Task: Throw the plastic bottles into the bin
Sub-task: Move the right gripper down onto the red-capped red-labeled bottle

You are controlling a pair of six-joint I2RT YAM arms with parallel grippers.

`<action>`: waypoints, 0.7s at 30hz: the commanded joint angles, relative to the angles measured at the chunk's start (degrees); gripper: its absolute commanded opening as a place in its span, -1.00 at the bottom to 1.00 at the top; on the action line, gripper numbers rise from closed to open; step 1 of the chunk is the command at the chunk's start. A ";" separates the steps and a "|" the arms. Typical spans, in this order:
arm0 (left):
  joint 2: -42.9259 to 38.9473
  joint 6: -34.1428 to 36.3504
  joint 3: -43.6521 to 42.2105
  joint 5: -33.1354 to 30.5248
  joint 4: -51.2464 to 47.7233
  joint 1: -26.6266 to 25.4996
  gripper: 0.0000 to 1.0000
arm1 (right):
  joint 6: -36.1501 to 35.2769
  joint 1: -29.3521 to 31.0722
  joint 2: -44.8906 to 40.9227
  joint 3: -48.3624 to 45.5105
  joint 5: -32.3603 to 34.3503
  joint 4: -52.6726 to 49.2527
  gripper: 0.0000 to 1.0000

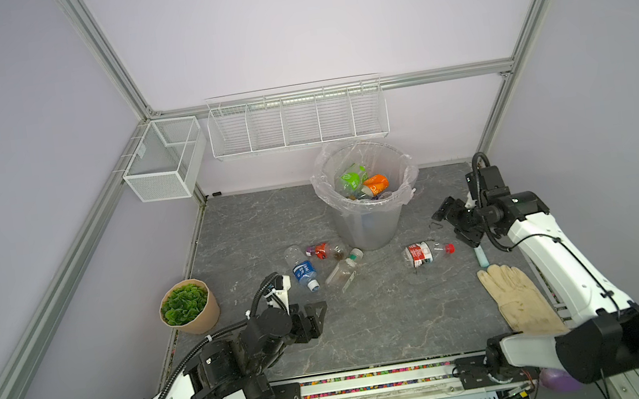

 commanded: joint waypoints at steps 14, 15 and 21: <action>-1.52 -1.53 -1.18 -1.04 -1.82 -0.38 0.70 | 24.88 -2.35 3.13 -11.43 -7.39 5.18 0.77; -1.60 -1.53 -1.27 -1.03 -1.74 -0.33 0.70 | 24.96 -2.29 3.37 -11.35 -7.15 5.08 0.78; -1.35 -1.39 -1.36 -1.02 -1.39 -0.40 0.70 | 26.16 -2.37 5.93 -12.13 -7.68 8.37 0.78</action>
